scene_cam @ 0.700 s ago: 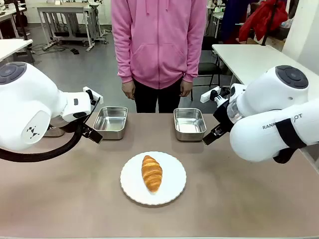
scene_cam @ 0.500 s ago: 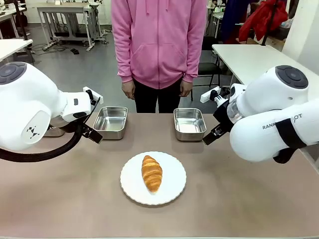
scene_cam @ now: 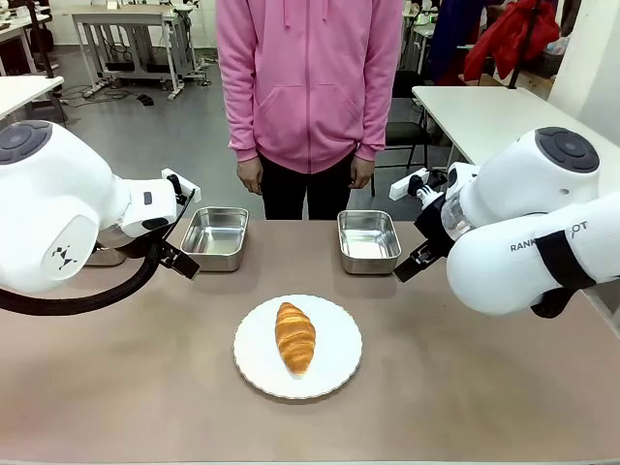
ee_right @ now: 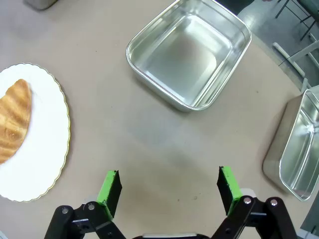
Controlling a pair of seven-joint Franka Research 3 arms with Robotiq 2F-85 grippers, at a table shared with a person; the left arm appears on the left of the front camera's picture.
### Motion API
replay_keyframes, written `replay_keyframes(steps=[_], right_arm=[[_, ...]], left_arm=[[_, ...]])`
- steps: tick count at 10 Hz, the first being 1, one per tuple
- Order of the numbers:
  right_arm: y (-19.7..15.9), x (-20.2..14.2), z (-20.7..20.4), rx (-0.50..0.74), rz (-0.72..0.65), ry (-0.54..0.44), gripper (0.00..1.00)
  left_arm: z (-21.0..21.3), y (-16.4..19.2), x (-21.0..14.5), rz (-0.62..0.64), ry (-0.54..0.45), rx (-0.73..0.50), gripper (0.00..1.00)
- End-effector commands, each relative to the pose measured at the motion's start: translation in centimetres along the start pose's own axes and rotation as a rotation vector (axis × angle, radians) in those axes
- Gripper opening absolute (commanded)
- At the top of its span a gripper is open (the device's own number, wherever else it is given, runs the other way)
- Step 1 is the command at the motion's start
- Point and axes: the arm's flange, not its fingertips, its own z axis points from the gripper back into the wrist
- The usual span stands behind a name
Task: Place the bread in the container.
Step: Place the Butter Roll into the Airtight Container indicated by the human.
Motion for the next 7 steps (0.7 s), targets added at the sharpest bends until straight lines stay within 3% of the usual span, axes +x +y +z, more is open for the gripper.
replay_keyframes(steps=[1,3,5,7], right_arm=[[0.0,0.0,0.0,0.000,0.000,0.000,1.00],[0.0,0.0,0.0,0.000,0.000,0.000,1.00],[-4.5,3.6,3.5,0.023,-0.013,-0.038,1.00],[-10.0,5.1,7.9,0.056,-0.023,-0.095,1.00]], left_arm=[[0.0,0.0,0.0,0.000,0.000,0.000,1.00],[0.0,0.0,0.0,0.000,0.000,0.000,1.00],[4.5,3.7,2.3,-0.012,-0.073,-0.065,1.00],[8.3,8.9,3.9,-0.016,-0.082,-0.124,1.00]])
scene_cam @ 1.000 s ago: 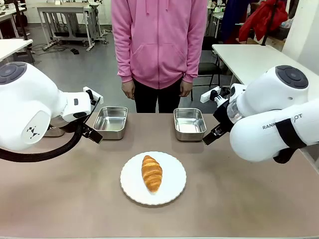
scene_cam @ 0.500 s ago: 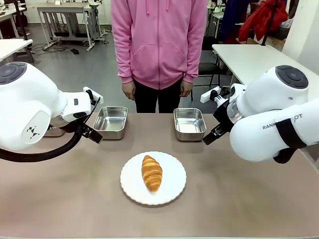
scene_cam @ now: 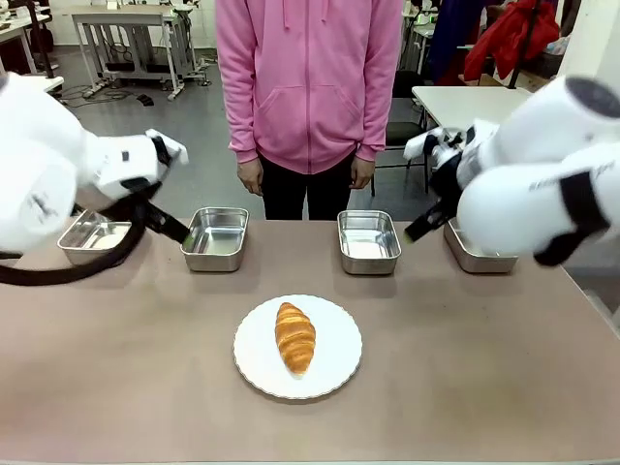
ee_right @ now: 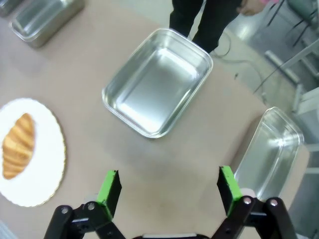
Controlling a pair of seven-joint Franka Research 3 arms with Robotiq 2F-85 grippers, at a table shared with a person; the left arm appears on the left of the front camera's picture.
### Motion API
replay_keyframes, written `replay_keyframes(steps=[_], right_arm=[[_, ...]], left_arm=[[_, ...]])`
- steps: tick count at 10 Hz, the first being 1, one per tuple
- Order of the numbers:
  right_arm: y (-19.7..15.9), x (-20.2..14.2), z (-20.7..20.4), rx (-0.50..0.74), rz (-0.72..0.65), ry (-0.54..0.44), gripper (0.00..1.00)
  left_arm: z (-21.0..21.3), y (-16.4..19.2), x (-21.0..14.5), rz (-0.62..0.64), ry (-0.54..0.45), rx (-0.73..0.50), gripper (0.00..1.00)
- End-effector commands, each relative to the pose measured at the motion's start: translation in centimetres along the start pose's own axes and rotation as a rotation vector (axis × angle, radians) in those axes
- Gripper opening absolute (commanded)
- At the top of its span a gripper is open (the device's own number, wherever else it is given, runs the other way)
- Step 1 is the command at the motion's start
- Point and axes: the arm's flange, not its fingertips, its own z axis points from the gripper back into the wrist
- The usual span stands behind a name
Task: Place the bread in the container.
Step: Place the Butter Roll into the Airtight Container indicated by the human.
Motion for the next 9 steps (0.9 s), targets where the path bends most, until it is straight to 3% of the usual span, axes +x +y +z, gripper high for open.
replay_keyframes(steps=[1,4,6,8,9], right_arm=[[-6.1,0.7,3.8,0.084,0.017,-0.045,1.00],[-14.2,-1.2,7.4,0.145,-0.007,-0.068,1.00],[-17.3,-2.8,8.1,0.228,0.048,-0.115,1.00],[-18.9,-4.4,7.7,0.264,0.095,-0.189,1.00],[-16.9,-3.7,9.0,0.199,0.027,-0.115,1.00]], left_arm=[[3.5,6.6,0.9,-0.022,0.021,-0.084,1.00],[8.2,15.4,-0.9,-0.133,-0.078,-0.277,1.00],[8.7,20.0,-2.6,-0.192,-0.126,-0.356,1.00],[8.6,22.1,-3.4,-0.216,-0.154,-0.327,1.00],[8.8,20.0,-3.2,-0.201,-0.113,-0.317,1.00]])
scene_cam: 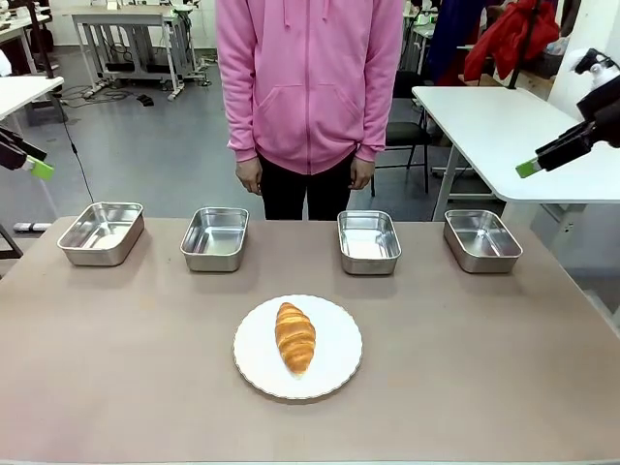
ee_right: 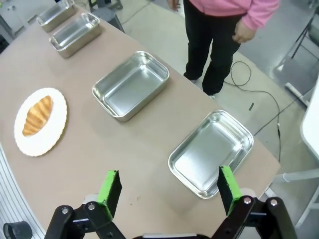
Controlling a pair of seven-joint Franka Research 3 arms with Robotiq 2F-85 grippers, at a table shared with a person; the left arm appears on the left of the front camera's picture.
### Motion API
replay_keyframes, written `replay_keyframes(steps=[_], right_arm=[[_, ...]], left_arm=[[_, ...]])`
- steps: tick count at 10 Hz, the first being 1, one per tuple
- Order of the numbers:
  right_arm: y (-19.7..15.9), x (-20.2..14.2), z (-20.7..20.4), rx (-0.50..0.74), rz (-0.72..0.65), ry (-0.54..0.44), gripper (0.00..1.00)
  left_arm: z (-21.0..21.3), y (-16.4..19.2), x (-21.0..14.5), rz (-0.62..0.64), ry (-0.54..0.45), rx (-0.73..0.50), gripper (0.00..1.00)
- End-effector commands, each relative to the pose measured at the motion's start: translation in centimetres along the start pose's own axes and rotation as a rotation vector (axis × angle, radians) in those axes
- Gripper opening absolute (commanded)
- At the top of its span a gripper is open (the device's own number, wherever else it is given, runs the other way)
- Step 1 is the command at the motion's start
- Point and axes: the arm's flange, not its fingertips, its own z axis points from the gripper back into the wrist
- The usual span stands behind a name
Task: Place the bread in the container.
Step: Place the Butter Roll into the Airtight Container indicated by the human.
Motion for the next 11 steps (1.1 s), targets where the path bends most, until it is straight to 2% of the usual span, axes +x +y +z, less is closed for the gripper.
replay_keyframes(steps=[1,3,4,5,8,11], right_arm=[[0.8,0.8,0.1,-0.025,-0.024,0.023,1.00],[0.8,0.8,0.1,-0.025,-0.024,0.023,1.00],[0.8,0.8,0.1,-0.025,-0.024,0.023,1.00],[0.6,0.6,0.0,-0.030,0.006,0.031,1.00],[-2.6,-1.8,3.4,0.010,-0.013,-0.088,1.00],[-3.9,-3.1,5.1,0.027,-0.018,-0.156,1.00]], left_arm=[[0.7,-0.7,0.3,-0.007,-0.019,-0.002,1.00],[0.7,-0.7,0.3,-0.007,-0.019,-0.002,1.00],[-0.1,-0.2,0.2,0.012,0.014,0.007,1.00],[1.4,1.2,-0.7,-0.015,0.014,0.018,1.00],[4.8,4.1,-2.9,-0.034,-0.074,-0.025,1.00],[7.0,4.4,-3.5,-0.077,-0.153,-0.028,1.00]])
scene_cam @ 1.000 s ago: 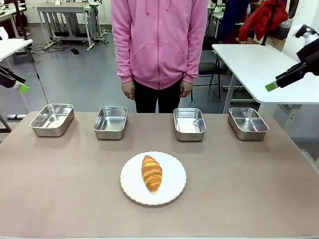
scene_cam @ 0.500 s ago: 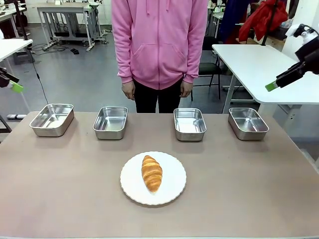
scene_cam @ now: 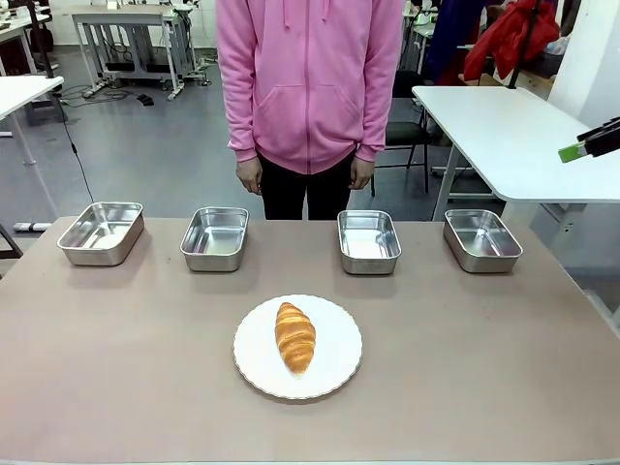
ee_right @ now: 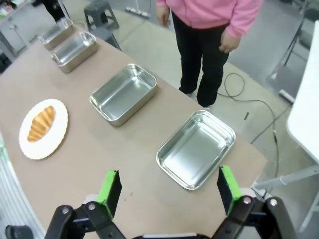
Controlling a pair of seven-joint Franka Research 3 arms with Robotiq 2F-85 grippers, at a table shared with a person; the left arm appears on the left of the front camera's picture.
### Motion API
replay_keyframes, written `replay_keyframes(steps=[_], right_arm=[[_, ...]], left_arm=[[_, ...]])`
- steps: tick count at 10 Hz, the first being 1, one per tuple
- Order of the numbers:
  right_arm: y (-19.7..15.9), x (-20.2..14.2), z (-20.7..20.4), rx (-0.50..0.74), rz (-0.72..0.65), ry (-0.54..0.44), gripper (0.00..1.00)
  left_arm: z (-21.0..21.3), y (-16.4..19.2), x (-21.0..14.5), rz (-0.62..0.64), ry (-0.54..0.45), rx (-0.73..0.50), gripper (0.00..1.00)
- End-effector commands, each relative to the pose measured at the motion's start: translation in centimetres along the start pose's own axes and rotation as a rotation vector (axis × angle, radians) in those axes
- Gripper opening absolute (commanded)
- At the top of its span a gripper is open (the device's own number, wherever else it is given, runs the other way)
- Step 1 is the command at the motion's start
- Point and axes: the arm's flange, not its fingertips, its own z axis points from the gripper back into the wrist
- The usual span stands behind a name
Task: Place the bread in the container.
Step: Place the Butter Roll into the Airtight Container indicated by the human.
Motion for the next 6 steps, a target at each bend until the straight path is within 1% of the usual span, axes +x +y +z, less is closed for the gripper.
replay_keyframes(steps=[1,2,4,6], right_arm=[[-1.0,-0.1,0.2,0.028,0.014,-0.049,1.00],[-1.3,-0.2,0.6,0.032,0.011,-0.065,1.00],[-1.5,0.0,1.2,0.034,0.004,-0.097,1.00],[-1.6,0.4,1.2,0.030,-0.009,-0.113,1.00]], left_arm=[[0.3,1.0,-0.3,-0.020,-0.065,-0.011,1.00],[0.9,1.3,-0.6,-0.016,-0.091,-0.015,1.00],[1.6,1.4,-0.8,-0.006,-0.107,-0.003,1.00],[1.9,1.4,-0.5,0.062,-0.109,0.023,1.00]])
